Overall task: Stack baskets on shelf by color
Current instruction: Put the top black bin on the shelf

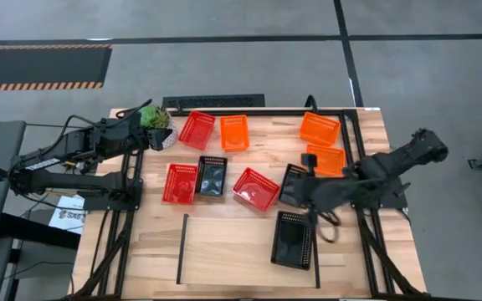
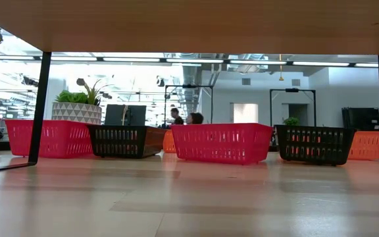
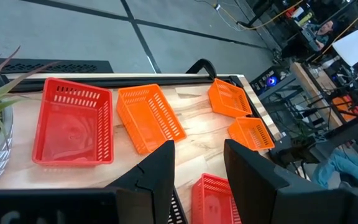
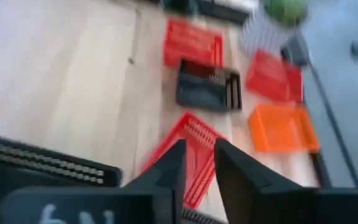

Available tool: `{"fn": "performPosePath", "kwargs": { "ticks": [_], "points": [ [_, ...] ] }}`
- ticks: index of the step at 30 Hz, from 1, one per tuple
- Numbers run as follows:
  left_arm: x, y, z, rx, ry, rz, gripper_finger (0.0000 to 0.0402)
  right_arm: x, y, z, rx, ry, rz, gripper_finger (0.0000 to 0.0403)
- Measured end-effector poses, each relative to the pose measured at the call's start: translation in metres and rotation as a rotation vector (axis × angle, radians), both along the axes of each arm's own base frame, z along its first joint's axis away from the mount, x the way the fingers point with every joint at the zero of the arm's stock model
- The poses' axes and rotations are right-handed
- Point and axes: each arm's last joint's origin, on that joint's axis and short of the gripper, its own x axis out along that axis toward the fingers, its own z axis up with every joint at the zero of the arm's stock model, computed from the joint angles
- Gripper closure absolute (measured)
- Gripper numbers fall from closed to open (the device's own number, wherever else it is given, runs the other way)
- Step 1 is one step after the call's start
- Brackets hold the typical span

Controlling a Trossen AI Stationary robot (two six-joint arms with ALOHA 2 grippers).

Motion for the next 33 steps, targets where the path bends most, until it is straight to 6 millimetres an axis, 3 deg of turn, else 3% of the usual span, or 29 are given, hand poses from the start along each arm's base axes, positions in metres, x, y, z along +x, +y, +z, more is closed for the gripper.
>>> {"fn": "performPosePath", "kwargs": {
  "ticks": [8,14,22,33],
  "points": [
    [0.0,0.0,0.0,-0.001,0.0,-0.002,0.0275,0.027,0.008,-0.044,-0.025,0.244,-0.033,0.0394],
    [0.0,0.0,0.0,-0.005,-0.001,-0.009,0.0275,0.039,0.017,-0.064,-0.032,0.332,-0.009,0.0378],
    [0.0,-0.001,0.0,-0.01,0.003,-0.026,0.0275,0.043,0.023,-0.066,0.052,0.363,0.087,0.0398],
    [0.0,-0.001,-0.001,-0.002,0.012,-0.03,0.0275,0.039,0.035,-0.061,0.085,0.341,0.22,0.0388]
  ]
}}
